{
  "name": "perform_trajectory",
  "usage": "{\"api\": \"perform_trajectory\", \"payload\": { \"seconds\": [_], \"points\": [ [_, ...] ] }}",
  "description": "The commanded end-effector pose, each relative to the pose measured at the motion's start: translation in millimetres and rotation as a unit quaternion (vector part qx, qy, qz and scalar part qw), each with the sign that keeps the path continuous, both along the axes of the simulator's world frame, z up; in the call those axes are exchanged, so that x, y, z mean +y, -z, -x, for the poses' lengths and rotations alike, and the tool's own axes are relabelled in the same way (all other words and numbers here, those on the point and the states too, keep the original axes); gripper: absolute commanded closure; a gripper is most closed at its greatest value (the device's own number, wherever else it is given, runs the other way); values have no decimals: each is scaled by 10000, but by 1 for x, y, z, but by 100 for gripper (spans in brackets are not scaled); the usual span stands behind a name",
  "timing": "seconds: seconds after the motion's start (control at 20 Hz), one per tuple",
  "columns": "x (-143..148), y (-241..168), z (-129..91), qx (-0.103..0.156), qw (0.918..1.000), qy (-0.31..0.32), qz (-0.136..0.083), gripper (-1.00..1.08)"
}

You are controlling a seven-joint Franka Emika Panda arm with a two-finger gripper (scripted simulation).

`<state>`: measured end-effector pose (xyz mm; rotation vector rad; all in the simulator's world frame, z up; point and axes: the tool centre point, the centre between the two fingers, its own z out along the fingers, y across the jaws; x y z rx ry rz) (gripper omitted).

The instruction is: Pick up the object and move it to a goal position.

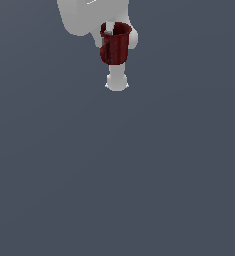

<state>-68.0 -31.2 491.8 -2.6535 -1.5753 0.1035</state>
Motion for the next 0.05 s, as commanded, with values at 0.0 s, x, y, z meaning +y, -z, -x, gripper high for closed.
{"api": "perform_trajectory", "payload": {
  "seconds": [0.0],
  "points": [
    [0, -3, 0, -9, 10000, -1, 1, 108]
  ]
}}
